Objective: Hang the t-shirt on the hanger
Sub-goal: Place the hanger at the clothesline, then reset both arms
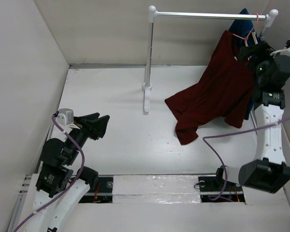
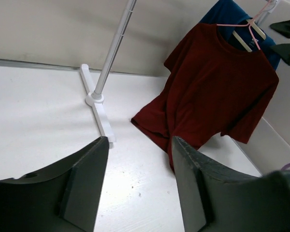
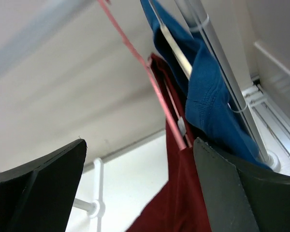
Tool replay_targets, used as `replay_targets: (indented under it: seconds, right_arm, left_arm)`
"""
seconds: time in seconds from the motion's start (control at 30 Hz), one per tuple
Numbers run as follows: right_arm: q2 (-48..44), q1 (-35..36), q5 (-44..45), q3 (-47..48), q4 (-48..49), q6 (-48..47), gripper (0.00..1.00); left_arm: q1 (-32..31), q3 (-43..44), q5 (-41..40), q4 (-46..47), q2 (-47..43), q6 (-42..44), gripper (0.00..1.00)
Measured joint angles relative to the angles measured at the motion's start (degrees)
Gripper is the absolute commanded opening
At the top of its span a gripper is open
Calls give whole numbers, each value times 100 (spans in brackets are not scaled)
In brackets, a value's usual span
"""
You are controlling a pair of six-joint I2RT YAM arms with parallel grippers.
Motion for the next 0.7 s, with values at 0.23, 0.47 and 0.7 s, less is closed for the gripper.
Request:
replay_targets:
  seconds: [0.23, 0.47, 0.7]
  right_arm:
    - [-1749, 350, -160, -671, 483, 431, 100]
    - [-3528, 1174, -1932, -2455, 1622, 892, 100]
    - [-4618, 2393, -3047, -4579, 1847, 1115, 100]
  left_arm:
    - [103, 0, 22, 0, 160, 11, 68]
    - [107, -4, -81, -9, 179, -11, 76]
    - [107, -120, -225, 33, 42, -63, 79]
